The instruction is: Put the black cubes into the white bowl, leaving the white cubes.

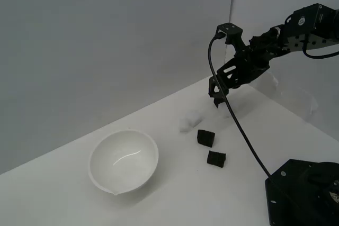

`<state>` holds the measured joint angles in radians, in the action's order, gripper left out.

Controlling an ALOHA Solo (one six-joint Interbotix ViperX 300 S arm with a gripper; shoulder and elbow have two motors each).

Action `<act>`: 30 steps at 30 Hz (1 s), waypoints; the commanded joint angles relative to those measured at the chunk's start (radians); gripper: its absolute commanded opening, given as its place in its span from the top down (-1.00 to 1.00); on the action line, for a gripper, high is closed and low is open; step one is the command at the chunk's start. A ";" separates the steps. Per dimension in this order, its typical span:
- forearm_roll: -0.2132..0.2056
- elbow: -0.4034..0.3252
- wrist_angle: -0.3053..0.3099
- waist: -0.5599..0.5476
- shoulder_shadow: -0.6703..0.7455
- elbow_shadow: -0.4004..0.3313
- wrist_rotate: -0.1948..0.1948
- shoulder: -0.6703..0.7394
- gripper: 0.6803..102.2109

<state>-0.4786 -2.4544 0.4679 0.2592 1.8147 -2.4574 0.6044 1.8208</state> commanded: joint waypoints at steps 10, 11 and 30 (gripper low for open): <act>-0.023 0.012 -0.035 0.006 -0.078 0.018 0.021 -0.086 -0.96; -0.023 0.014 -0.040 0.006 -0.086 0.018 0.021 -0.092 -0.96; -0.023 0.048 -0.051 0.005 -0.137 0.054 0.021 -0.141 -0.02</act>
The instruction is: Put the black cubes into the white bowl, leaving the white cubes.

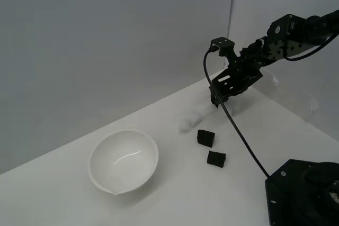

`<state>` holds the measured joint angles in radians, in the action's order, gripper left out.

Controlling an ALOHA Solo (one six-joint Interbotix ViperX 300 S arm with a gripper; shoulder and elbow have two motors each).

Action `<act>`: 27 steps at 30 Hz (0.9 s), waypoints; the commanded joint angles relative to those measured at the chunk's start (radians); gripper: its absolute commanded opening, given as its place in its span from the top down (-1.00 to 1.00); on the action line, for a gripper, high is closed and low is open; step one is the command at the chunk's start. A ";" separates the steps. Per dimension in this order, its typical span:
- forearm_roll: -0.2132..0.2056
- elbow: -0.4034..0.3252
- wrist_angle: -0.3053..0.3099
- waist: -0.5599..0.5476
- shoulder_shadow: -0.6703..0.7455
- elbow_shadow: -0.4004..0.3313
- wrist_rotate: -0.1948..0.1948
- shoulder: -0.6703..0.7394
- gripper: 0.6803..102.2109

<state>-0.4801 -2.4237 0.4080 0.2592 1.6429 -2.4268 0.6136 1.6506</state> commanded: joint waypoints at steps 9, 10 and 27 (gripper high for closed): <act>-0.021 0.014 0.011 0.006 0.051 0.020 0.012 0.044 0.68; -0.020 0.014 0.011 0.006 0.052 0.020 0.012 0.048 0.72; -0.011 0.006 0.132 -0.008 0.270 0.014 0.008 0.261 0.96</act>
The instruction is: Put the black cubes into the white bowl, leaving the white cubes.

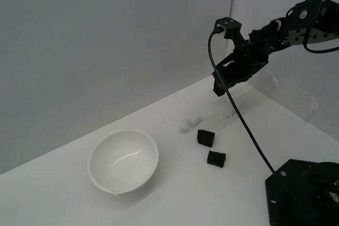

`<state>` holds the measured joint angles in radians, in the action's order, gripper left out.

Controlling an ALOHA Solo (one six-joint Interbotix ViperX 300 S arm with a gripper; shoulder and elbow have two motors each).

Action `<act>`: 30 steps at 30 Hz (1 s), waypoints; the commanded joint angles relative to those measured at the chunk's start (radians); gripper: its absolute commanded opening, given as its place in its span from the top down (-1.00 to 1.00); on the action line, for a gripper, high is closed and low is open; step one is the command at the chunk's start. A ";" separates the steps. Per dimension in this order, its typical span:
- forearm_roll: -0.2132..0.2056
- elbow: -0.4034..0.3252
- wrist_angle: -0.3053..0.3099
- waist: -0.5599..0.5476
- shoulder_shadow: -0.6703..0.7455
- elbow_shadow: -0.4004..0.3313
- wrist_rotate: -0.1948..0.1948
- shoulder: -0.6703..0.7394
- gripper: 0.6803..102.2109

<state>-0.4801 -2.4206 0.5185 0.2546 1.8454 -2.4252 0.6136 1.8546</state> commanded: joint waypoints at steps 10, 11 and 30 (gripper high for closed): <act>-0.020 0.003 0.091 -0.118 0.241 0.012 -0.034 0.232 0.96; -0.021 0.003 0.097 -0.140 0.255 0.012 -0.041 0.247 0.96; -0.025 0.074 0.049 -0.620 0.273 0.081 -0.215 0.268 0.96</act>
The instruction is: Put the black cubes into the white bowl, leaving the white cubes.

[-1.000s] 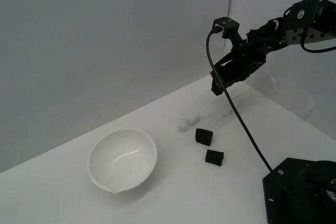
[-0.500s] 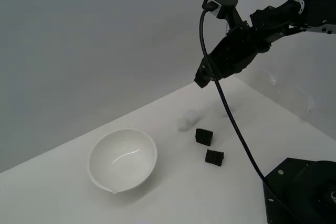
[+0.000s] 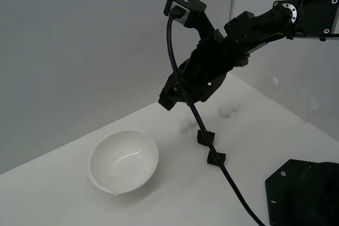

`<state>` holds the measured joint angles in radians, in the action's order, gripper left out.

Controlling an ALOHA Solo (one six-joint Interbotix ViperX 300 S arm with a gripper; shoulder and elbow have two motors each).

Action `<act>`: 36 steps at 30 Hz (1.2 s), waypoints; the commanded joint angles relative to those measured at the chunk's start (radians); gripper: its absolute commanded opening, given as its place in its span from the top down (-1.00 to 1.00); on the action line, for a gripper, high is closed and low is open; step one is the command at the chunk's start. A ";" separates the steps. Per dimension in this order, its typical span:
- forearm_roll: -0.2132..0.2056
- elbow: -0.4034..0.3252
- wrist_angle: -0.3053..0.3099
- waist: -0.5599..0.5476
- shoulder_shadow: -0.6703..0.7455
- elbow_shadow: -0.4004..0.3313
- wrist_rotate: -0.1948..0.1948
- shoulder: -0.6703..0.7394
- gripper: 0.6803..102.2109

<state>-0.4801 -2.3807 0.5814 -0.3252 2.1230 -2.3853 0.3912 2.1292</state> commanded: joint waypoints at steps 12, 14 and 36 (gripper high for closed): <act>-0.067 0.133 -0.095 -0.242 -0.198 0.143 0.002 -0.201 0.96; -0.072 0.135 -0.118 -0.265 -0.218 0.146 0.002 -0.222 0.96; -0.106 0.135 -0.138 -0.276 -0.244 0.146 0.002 -0.247 -0.64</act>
<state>-0.5660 -2.2672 0.4449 -0.5921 1.8530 -2.2688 0.3881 1.8592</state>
